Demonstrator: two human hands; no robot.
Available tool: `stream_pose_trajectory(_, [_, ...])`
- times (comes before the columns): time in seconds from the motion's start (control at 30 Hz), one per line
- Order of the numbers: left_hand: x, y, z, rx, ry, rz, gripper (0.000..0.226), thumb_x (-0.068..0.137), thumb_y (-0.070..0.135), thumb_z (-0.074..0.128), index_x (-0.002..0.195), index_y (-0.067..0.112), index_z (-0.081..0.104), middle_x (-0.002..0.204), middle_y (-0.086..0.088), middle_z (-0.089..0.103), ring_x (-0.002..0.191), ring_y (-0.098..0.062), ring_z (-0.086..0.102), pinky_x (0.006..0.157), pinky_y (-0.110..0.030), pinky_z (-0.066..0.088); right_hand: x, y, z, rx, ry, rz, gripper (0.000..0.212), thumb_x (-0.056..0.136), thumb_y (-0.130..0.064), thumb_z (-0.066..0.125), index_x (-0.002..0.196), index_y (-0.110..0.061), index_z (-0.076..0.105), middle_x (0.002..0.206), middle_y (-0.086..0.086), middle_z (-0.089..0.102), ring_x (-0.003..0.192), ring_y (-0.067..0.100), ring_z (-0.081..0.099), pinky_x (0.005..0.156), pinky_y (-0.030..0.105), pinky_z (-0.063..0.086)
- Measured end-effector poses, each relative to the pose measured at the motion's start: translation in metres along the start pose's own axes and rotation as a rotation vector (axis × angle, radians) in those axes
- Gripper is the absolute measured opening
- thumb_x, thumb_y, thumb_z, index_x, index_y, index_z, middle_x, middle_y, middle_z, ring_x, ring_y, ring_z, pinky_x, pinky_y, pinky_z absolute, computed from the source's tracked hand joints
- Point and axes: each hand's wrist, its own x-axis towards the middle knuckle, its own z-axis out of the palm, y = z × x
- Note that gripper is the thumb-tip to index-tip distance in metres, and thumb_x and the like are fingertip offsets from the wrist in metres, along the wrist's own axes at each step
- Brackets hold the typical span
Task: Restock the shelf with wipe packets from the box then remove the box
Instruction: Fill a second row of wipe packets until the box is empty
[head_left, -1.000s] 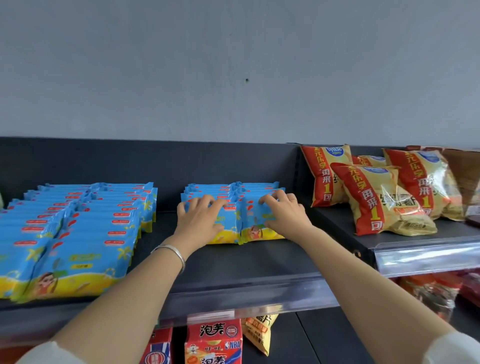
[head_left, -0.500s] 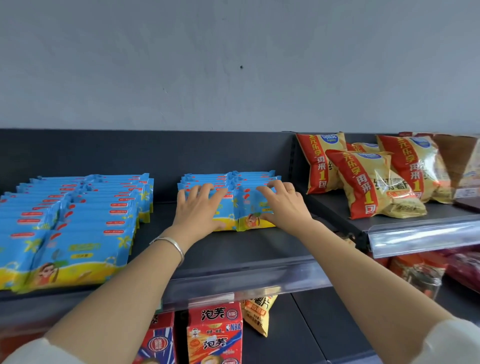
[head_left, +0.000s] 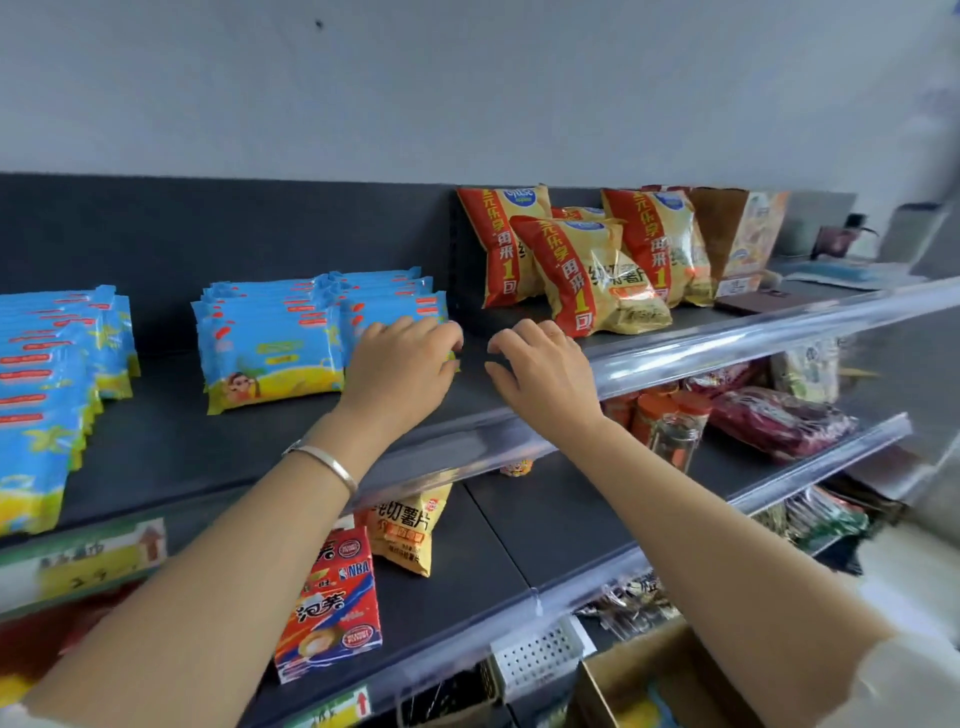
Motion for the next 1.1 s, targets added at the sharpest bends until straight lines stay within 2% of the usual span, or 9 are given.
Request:
stream_pose_trajectory(0.13, [-0.003, 0.052, 0.020, -0.029, 0.026, 0.121, 0.015, 0.081, 0.019, 0.067, 0.094, 0.015, 0.063, 0.084, -0.003, 0.065, 0.081, -0.030, 0.061, 0.066, -0.036, 0.042, -0.043, 0.037, -0.021, -0.010, 0.014, -0.013, 0.028, 0.081, -0.029, 0.047, 0.088, -0.012, 0.067, 0.080, 0.006, 0.063, 0.074, 0.031, 0.060, 0.054, 0.036, 0.050])
stream_pose_trajectory(0.3, [-0.001, 0.138, 0.045, -0.059, -0.035, 0.174, 0.018, 0.070, 0.013, 0.073, 0.086, 0.013, 0.065, 0.076, -0.005, 0.064, 0.073, -0.031, 0.063, 0.063, -0.036, 0.046, -0.110, 0.105, -0.044, -0.066, -0.037, 0.098, 0.020, 0.077, -0.027, 0.057, 0.088, -0.013, 0.066, 0.081, 0.006, 0.063, 0.076, 0.033, 0.061, 0.056, 0.036, 0.051])
stream_pose_trajectory(0.37, [-0.006, 0.172, 0.057, -0.067, -0.055, 0.208, 0.018, 0.072, 0.015, 0.073, 0.088, 0.014, 0.065, 0.079, -0.004, 0.066, 0.077, -0.030, 0.063, 0.064, -0.035, 0.045, -0.142, 0.133, -0.051, -0.082, -0.071, 0.144, 0.018, 0.077, -0.027, 0.059, 0.087, -0.013, 0.066, 0.080, 0.006, 0.063, 0.075, 0.033, 0.061, 0.054, 0.034, 0.048])
stream_pose_trajectory(0.47, [-0.021, 0.220, 0.079, -0.097, -0.142, 0.226, 0.021, 0.084, 0.022, 0.064, 0.103, 0.015, 0.062, 0.096, -0.005, 0.066, 0.098, -0.030, 0.060, 0.075, -0.037, 0.043, -0.190, 0.167, -0.056, -0.082, -0.141, 0.195, 0.017, 0.078, -0.021, 0.067, 0.093, -0.011, 0.066, 0.084, 0.008, 0.063, 0.079, 0.035, 0.061, 0.054, 0.034, 0.045])
stream_pose_trajectory(0.53, [-0.036, 0.244, 0.097, -0.128, -0.247, 0.213, 0.025, 0.090, 0.027, 0.057, 0.113, 0.018, 0.058, 0.107, -0.003, 0.064, 0.108, -0.028, 0.055, 0.083, -0.039, 0.040, -0.221, 0.179, -0.056, -0.056, -0.232, 0.237, 0.019, 0.083, -0.020, 0.064, 0.099, -0.010, 0.064, 0.092, 0.011, 0.062, 0.087, 0.037, 0.059, 0.059, 0.038, 0.045])
stream_pose_trajectory(0.6, [-0.054, 0.264, 0.117, -0.130, -0.368, 0.208, 0.026, 0.093, 0.028, 0.050, 0.118, 0.020, 0.053, 0.111, -0.001, 0.060, 0.109, -0.025, 0.052, 0.084, -0.038, 0.038, -0.252, 0.188, -0.050, -0.036, -0.350, 0.279, 0.023, 0.090, -0.023, 0.057, 0.110, -0.012, 0.061, 0.103, 0.010, 0.060, 0.099, 0.036, 0.055, 0.068, 0.040, 0.046])
stream_pose_trajectory(0.7, [-0.084, 0.285, 0.144, -0.125, -0.545, 0.202, 0.026, 0.095, 0.026, 0.045, 0.120, 0.022, 0.050, 0.115, 0.001, 0.057, 0.111, -0.024, 0.050, 0.085, -0.035, 0.037, -0.294, 0.195, -0.033, -0.027, -0.523, 0.341, 0.030, 0.093, -0.027, 0.051, 0.122, -0.018, 0.055, 0.117, 0.005, 0.056, 0.112, 0.031, 0.050, 0.077, 0.039, 0.046])
stream_pose_trajectory(0.87, [-0.112, 0.296, 0.193, -0.177, -0.765, 0.237, 0.025, 0.094, 0.028, 0.044, 0.117, 0.022, 0.052, 0.120, 0.001, 0.058, 0.116, -0.023, 0.049, 0.093, -0.038, 0.037, -0.340, 0.203, -0.002, 0.011, -0.841, 0.450, 0.038, 0.095, -0.032, 0.048, 0.131, -0.025, 0.046, 0.129, 0.003, 0.048, 0.121, 0.029, 0.045, 0.087, 0.040, 0.047])
stream_pose_trajectory(1.1, [-0.117, 0.302, 0.260, -0.265, -0.958, 0.340, 0.025, 0.095, 0.028, 0.046, 0.119, 0.023, 0.051, 0.121, 0.000, 0.056, 0.116, -0.024, 0.049, 0.096, -0.039, 0.038, -0.386, 0.222, 0.033, 0.058, -1.251, 0.563, 0.041, 0.095, -0.032, 0.052, 0.134, -0.027, 0.045, 0.126, 0.004, 0.049, 0.117, 0.028, 0.048, 0.079, 0.035, 0.046])
